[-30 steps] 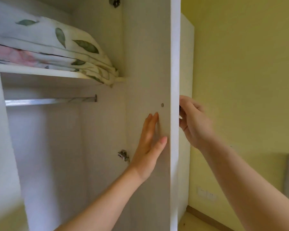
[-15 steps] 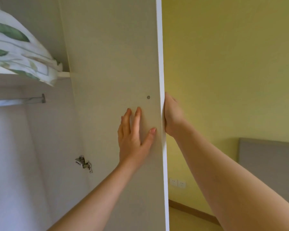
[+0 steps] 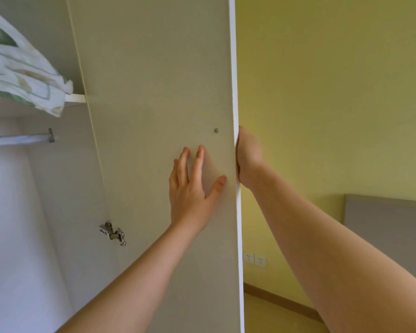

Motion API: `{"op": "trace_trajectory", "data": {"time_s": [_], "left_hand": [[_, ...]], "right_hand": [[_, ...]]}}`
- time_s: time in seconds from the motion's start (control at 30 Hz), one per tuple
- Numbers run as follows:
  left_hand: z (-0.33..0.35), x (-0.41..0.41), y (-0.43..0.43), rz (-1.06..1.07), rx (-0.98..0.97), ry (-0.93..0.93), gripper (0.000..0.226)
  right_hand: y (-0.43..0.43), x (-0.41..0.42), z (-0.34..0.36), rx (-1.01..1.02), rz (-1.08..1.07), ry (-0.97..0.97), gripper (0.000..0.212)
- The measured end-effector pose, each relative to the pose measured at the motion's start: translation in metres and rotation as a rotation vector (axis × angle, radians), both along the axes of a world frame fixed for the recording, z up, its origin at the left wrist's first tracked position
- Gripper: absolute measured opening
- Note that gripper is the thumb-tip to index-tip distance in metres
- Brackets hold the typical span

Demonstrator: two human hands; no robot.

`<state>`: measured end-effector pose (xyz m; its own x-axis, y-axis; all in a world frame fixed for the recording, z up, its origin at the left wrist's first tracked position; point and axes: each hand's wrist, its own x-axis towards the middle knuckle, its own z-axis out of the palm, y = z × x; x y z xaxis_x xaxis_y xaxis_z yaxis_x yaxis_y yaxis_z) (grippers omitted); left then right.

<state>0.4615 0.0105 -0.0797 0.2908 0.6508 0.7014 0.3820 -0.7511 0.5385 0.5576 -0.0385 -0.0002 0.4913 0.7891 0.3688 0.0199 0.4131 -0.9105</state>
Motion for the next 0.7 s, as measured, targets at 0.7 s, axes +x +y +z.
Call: {"op": "trace_trajectory", "data": {"time_s": [0.7], "left_hand": [[0.026,-0.112,-0.015,0.248,0.106,-0.137,0.020]], "right_hand": [[-0.037,-0.095,-0.023,0.089,-0.457,-0.767,0.029]]}}
